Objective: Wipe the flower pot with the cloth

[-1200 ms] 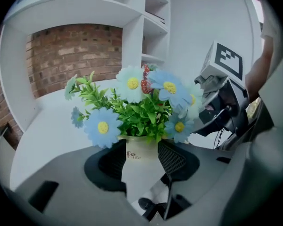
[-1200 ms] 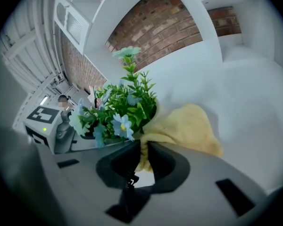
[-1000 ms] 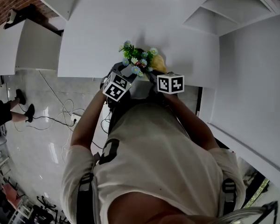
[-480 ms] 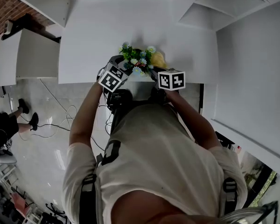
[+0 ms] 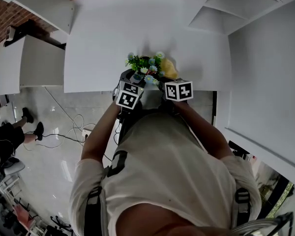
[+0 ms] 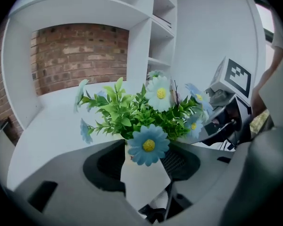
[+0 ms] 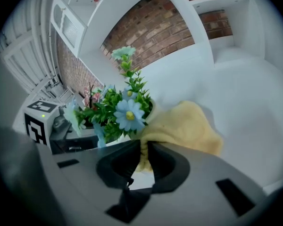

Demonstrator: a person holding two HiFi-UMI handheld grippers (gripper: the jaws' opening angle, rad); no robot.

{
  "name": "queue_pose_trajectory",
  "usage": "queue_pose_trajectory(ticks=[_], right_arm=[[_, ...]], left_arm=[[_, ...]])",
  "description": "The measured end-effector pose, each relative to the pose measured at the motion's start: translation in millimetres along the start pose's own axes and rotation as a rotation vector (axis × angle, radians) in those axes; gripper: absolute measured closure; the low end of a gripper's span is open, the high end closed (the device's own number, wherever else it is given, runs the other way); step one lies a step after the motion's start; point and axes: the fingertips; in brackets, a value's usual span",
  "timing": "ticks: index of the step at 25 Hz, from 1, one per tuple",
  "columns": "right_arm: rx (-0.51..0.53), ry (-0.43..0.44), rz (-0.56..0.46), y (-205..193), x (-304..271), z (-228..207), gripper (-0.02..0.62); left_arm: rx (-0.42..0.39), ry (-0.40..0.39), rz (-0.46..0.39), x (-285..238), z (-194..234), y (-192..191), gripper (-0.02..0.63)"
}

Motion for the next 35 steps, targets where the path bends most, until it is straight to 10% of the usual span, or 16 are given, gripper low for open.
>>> queue_pose_trajectory(ticks=[17,35], right_arm=[[-0.017,0.004,-0.009,20.7,5.1,-11.3,0.535],[0.005,0.05,0.064,5.9,-20.8,-8.8,0.535]], left_arm=[[-0.153,-0.155,0.042,-2.3,14.5,15.5,0.304],[0.09,0.093,-0.045,-5.6,18.3,4.2,0.31]])
Point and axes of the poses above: the fingertips, and each gripper's own axes: x backward along the fingers, z to its left, y out of its top, and after that the axes turned 4 degrees about -y, right-handed
